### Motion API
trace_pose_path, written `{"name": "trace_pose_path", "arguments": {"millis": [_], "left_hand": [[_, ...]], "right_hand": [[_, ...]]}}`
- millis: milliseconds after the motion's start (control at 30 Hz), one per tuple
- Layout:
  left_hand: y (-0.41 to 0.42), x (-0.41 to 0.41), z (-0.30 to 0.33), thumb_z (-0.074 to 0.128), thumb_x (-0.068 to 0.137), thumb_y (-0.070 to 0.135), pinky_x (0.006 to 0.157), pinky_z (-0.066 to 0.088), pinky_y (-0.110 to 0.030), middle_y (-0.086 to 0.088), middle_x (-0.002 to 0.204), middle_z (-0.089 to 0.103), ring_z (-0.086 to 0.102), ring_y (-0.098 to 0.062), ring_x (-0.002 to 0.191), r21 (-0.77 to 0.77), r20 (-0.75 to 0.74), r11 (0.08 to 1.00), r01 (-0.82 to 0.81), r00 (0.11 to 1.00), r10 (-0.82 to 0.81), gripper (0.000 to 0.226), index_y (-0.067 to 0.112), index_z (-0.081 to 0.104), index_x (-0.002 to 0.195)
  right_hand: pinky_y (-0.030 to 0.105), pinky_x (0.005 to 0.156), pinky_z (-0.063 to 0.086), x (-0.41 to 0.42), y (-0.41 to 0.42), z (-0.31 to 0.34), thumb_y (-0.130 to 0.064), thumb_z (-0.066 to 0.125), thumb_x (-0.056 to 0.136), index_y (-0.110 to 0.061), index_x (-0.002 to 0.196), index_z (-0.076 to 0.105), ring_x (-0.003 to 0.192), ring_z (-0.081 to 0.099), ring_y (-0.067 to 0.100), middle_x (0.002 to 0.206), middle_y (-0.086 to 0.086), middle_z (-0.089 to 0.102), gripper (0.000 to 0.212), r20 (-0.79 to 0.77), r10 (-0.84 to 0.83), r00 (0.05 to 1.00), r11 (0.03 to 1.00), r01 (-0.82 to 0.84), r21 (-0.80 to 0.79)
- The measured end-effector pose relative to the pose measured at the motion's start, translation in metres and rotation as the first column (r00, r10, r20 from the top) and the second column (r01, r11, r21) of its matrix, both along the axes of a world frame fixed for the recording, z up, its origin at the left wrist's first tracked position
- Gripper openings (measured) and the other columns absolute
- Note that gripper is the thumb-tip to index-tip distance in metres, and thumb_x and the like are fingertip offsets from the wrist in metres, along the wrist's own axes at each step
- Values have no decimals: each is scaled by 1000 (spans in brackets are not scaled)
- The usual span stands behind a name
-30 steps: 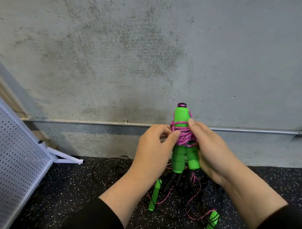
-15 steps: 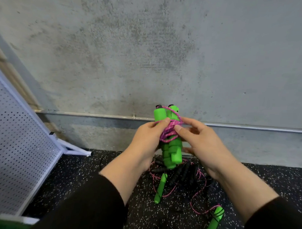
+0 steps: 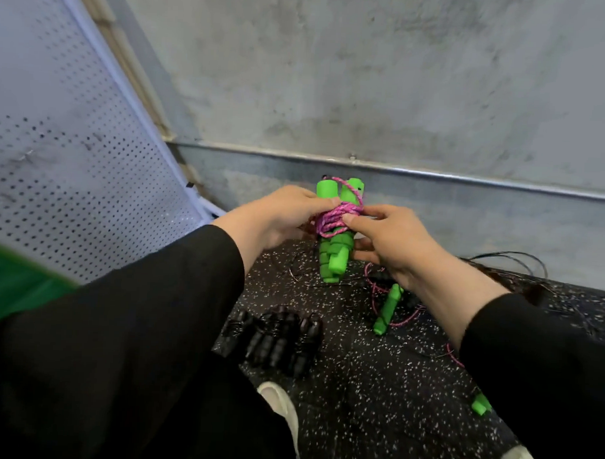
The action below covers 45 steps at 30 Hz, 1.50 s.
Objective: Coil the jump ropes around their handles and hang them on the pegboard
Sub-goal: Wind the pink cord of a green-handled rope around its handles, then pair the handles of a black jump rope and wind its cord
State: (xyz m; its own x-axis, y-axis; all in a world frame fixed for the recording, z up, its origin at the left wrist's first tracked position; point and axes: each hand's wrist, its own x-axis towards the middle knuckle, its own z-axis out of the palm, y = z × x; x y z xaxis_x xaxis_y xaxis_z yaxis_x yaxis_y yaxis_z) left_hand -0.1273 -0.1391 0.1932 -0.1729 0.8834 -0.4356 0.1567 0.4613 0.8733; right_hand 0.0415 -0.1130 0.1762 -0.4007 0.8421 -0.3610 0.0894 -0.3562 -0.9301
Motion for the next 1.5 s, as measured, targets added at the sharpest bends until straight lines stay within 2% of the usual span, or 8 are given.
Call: {"name": "trace_pose_path", "arguments": {"millis": [100, 267, 433, 800, 900, 1033, 1267, 1500], "left_hand": [[-9, -28, -24, 68, 97, 26, 85, 53, -40, -7, 95, 73, 64, -20, 78, -50, 5, 998, -24, 1000, 25, 22, 13, 66, 114], [-13, -50, -71, 61, 99, 19, 67, 43, -30, -6, 73, 59, 53, -19, 65, -107, 93, 992, -67, 993, 77, 11, 15, 62, 88], [-11, -40, -137, 55, 95, 7, 63, 45, -22, -11, 94, 59, 53, -16, 73, -187, 127, 981, -50, 989, 75, 22, 16, 65, 112], [-47, 29, -288, 53, 93, 4, 52, 43, -14, 6, 84, 66, 56, -3, 69, -457, 191, 883, 103, 981, -15, 27, 17, 66, 113], [-49, 35, -307, 52, 93, 4, 51, 45, -15, 5, 79, 65, 56, -4, 65, -503, 148, 855, 128, 987, -61, 23, 18, 65, 106], [-50, 37, -327, 61, 91, 12, 90, 57, -39, -7, 102, 76, 72, -23, 92, -511, 100, 842, 171, 985, -140, 24, 13, 69, 114], [-46, 42, -320, 52, 100, 19, 71, 47, -27, -9, 101, 73, 66, -23, 89, -519, -124, 817, 251, 923, -363, 27, 6, 69, 117], [-18, 32, -270, 59, 98, 22, 88, 50, -34, -6, 104, 70, 63, -19, 95, -471, -290, 820, 326, 820, -493, 10, 20, 68, 104]], "right_hand": [[26, 52, 53, -26, -2, -27, -13, 72, 93, -7, 127, 60, 46, 57, -1, 82, -1, 65, 36, 73, 48, 996, 999, -48, -8], [32, 66, 59, -48, 0, -72, -13, 71, 93, -13, 120, 62, 57, 61, 5, 89, 2, 68, 28, 123, 90, 988, 994, -82, -70], [36, 70, 61, -38, 1, -146, -16, 72, 93, -12, 113, 66, 81, 66, 23, 106, 17, 74, 21, 211, 85, 974, 979, -43, -198], [38, 64, 58, 23, -50, -294, -8, 63, 97, -14, 113, 61, 77, 63, 24, 99, 20, 72, 18, 410, 119, 904, 871, 103, -480], [35, 60, 57, 24, -57, -309, -5, 61, 98, -13, 114, 57, 75, 62, 26, 98, 21, 69, 18, 422, 126, 898, 843, 127, -522], [37, 64, 56, 23, -65, -321, -4, 61, 97, -8, 119, 58, 86, 65, 29, 112, 24, 68, 23, 422, 216, 881, 860, 33, -509], [47, 85, 61, 18, -65, -323, -25, 60, 101, -20, 119, 65, 108, 66, 26, 118, 8, 69, 20, 422, 464, 779, 829, -215, -516], [36, 93, 53, 28, -58, -314, -26, 64, 98, -24, 108, 68, 97, 66, 19, 101, -3, 71, 11, 501, 480, 720, 868, -309, -388]]}}
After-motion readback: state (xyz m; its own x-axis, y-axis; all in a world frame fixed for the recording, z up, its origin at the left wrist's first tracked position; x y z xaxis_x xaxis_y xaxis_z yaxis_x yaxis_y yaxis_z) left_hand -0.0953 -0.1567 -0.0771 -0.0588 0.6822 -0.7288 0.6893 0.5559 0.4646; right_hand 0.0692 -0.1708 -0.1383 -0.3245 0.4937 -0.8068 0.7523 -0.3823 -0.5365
